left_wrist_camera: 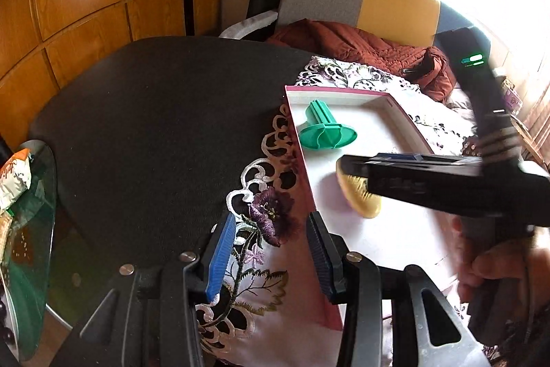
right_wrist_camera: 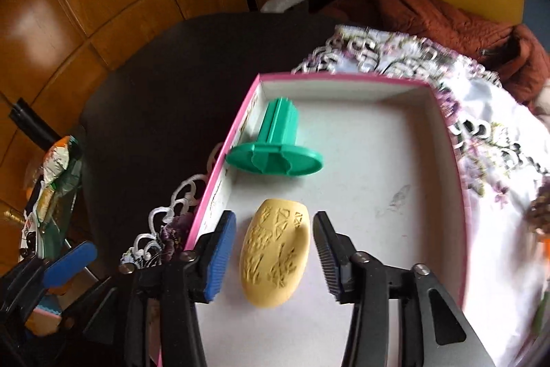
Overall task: Organize rigid objects
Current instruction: 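Lower the yellow soap into the tray and open the right gripper, then grasp the brown wooden comb with the left gripper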
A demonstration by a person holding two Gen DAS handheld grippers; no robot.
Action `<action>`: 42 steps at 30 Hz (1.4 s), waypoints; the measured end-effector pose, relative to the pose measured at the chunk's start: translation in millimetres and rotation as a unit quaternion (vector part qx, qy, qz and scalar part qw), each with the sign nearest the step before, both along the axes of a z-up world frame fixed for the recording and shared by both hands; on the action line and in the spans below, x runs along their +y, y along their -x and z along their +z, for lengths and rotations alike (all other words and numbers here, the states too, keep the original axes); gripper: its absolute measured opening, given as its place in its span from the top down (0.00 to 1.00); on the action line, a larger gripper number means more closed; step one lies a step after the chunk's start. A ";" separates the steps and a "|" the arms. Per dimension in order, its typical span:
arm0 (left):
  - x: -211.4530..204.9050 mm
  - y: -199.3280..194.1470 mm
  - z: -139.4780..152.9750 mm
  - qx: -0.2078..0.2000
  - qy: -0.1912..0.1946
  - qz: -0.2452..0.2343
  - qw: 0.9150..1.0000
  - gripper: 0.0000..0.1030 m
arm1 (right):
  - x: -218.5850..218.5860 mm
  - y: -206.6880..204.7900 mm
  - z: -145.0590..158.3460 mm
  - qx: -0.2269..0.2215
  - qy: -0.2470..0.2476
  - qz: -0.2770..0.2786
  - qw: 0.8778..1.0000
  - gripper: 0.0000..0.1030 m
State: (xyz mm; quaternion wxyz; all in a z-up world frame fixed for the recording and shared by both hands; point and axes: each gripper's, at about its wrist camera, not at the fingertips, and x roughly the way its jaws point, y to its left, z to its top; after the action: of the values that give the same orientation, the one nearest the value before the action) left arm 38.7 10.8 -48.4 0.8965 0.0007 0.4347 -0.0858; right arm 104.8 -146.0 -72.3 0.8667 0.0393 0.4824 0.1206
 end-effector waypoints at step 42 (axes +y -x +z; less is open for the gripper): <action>-262.7 -41.2 17.1 0.035 0.028 -0.278 0.959 0.40 | -355.6 150.1 42.8 -0.102 0.005 -0.410 0.906 0.21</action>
State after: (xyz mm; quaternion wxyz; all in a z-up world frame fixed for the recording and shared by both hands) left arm 79.9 -251.9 -31.4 0.8211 0.0931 0.4457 -0.3442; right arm -45.4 -501.6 -29.5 0.8844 0.2170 0.3328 -0.2448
